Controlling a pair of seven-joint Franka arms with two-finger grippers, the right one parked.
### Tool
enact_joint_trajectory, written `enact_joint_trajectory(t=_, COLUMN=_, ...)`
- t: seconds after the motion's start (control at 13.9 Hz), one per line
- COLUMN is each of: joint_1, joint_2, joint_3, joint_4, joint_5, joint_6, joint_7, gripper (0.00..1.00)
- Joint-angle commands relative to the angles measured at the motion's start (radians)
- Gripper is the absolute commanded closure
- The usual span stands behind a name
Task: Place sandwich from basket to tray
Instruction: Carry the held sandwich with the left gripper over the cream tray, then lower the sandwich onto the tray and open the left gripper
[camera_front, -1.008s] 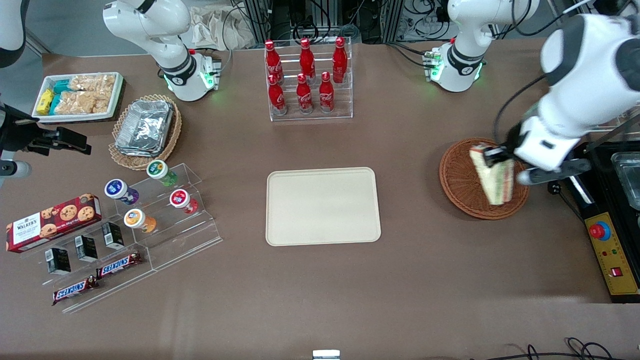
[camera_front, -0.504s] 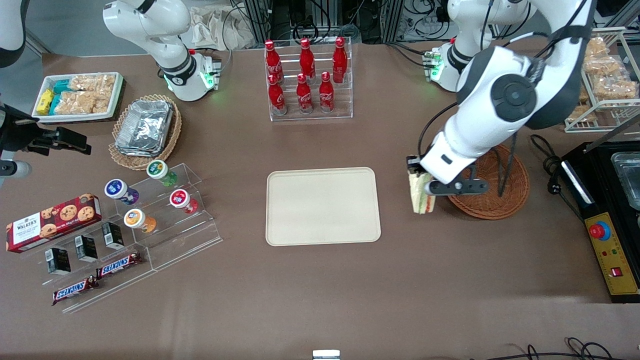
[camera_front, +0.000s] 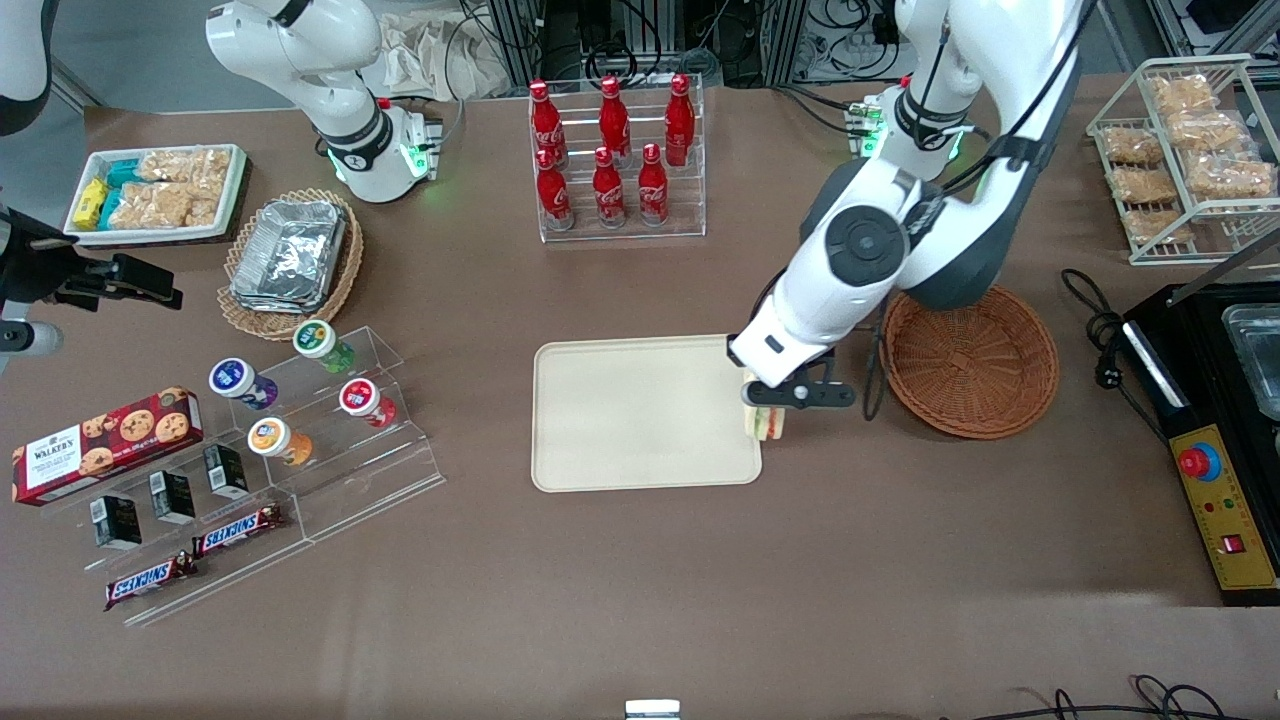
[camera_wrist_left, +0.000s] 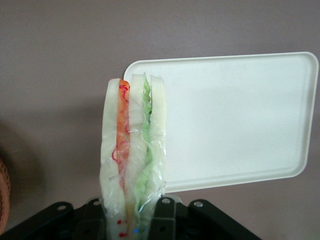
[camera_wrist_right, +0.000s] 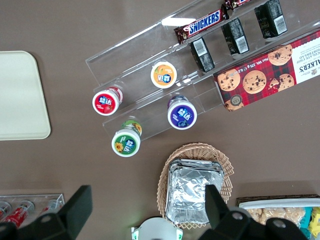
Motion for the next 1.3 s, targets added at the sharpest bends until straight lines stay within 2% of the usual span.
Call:
enact_joint_trajectory(t=0.0, joint_1=-0.04, joint_2=0.084, joint_3=0.0, joint_4=0.036, joint_5=0.074, joint_6=0.049, joint_7=-0.026, gripper=1.0)
enact_joint_trajectory(t=0.29, joint_1=-0.057, joint_2=0.176, joint_3=0.002, joint_4=0.009, joint_5=0.077, joint_6=0.175, joint_7=-0.026, gripper=1.0)
enact_joint_trajectory(t=0.58, joint_1=-0.06, joint_2=0.216, joint_3=0.005, joint_4=0.009, joint_5=0.077, joint_6=0.178, joint_7=-0.102, gripper=1.0)
enact_joint_trajectory(t=0.86, joint_1=-0.071, joint_2=0.258, joint_3=0.008, joint_4=0.012, joint_5=0.186, joint_6=0.183, joint_7=-0.214, gripper=1.0)
enact_joint_trajectory(t=1.01, joint_1=-0.071, joint_2=0.266, joint_3=0.008, joint_4=0.01, joint_5=0.197, joint_6=0.193, joint_7=-0.218, gripper=0.99)
enact_joint_trajectory(t=1.08, joint_1=-0.071, joint_2=0.269, joint_3=0.008, joint_4=0.01, joint_5=0.197, joint_6=0.2, joint_7=-0.219, gripper=0.85)
enact_joint_trajectory(t=1.15, joint_1=-0.071, joint_2=0.272, joint_3=0.008, joint_4=0.01, joint_5=0.197, joint_6=0.2, joint_7=-0.219, gripper=0.78)
enact_joint_trajectory(t=1.22, joint_1=-0.071, joint_2=0.273, joint_3=0.008, joint_4=0.01, joint_5=0.197, joint_6=0.2, joint_7=-0.219, gripper=0.64)
